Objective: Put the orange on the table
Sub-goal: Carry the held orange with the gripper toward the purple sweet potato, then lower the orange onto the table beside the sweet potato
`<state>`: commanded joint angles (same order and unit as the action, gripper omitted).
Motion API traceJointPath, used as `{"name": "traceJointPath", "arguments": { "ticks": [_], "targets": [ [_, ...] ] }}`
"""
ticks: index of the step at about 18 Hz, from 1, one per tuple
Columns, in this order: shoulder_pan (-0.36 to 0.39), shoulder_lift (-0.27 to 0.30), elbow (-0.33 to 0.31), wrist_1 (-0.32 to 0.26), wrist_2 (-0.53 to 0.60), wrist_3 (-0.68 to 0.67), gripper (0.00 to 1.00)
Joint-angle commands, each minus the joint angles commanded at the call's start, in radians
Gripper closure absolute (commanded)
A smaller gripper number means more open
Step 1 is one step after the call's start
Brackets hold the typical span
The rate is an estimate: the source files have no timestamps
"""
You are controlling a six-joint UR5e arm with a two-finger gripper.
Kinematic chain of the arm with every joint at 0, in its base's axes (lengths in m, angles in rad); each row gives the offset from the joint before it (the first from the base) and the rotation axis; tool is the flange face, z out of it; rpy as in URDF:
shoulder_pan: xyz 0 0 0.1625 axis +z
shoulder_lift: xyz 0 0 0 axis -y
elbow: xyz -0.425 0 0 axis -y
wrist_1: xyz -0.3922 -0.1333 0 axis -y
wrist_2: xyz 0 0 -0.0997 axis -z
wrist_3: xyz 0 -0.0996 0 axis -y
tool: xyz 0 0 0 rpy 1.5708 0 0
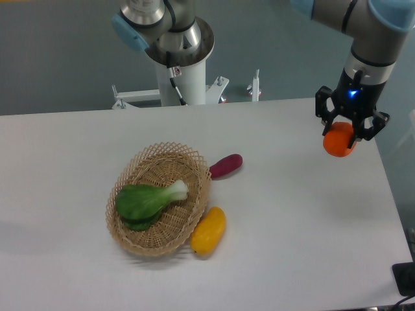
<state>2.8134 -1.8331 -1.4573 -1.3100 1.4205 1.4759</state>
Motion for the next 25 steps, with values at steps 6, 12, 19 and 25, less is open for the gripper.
{"name": "traceJointPath", "arguments": {
  "ticks": [6, 12, 19, 25],
  "targets": [
    [-0.069, -0.02, -0.069, 0.142, 0.005, -0.198, 0.59],
    [-0.126, -0.031, -0.184, 0.252, 0.002, -0.311, 0.59],
    [-0.186, -0.044, -0.291, 0.252, 0.0, -0.328, 0.59],
    [-0.221, -0.103, -0.304, 0.253, 0.003, -0.355, 0.59]
  ]
}}
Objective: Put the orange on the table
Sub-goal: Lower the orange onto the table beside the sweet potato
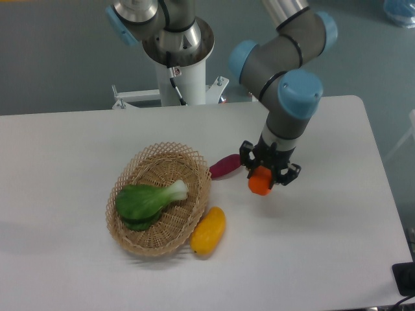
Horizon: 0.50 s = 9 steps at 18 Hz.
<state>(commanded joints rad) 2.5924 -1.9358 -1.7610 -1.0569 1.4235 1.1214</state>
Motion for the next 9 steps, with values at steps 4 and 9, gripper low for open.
{"name": "traceJointPath", "arguments": {
  "ticks": [4, 9],
  "targets": [
    [-0.009, -0.009, 0.0, 0.0, 0.0, -0.003, 0.59],
    [-0.011, -0.02, 0.0, 0.002, 0.0, -0.005, 0.5]
  ]
}}
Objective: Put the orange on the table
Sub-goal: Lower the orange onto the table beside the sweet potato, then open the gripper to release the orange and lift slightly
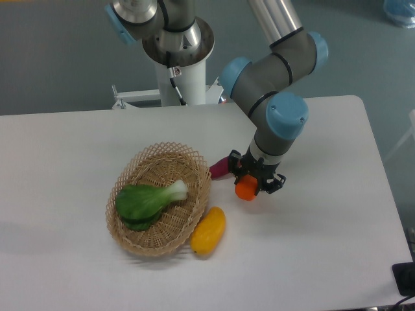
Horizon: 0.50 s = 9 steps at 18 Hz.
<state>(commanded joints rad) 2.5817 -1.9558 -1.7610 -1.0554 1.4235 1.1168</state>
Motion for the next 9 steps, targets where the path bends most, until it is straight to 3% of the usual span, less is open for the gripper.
{"name": "traceJointPath", "arguments": {
  "ticks": [9],
  "targets": [
    [-0.009, -0.009, 0.0, 0.0, 0.002, -0.003, 0.45]
  ]
}}
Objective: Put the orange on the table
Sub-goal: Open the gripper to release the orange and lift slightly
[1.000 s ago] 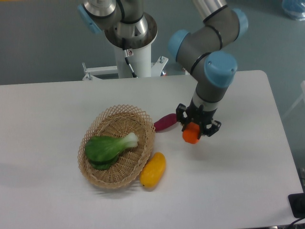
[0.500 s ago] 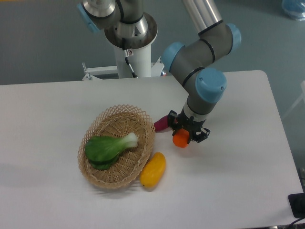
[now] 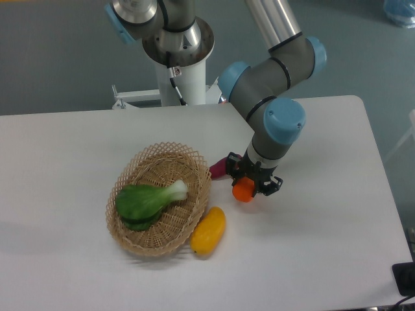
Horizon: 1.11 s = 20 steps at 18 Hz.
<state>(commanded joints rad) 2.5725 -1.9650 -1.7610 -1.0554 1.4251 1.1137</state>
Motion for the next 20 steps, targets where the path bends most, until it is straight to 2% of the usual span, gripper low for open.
{"name": "traceJointPath", "arguments": {
  "ticks": [5, 7, 8, 12, 16, 20],
  "targets": [
    [-0.003, -0.002, 0.0, 0.0, 0.0, 0.0, 0.4],
    [-0.005, -0.003, 0.002, 0.0, 0.0, 0.002, 0.27],
    [-0.005, -0.003, 0.002, 0.002, 0.0, 0.002, 0.26],
    [-0.003, -0.002, 0.005, 0.003, 0.0, 0.0, 0.0],
    [0.003, 0.027, 0.032, 0.002, 0.0, 0.0, 0.0],
    [0.054, 0.067, 0.13, -0.002, -0.005, 0.002, 0.0]
  ]
}}
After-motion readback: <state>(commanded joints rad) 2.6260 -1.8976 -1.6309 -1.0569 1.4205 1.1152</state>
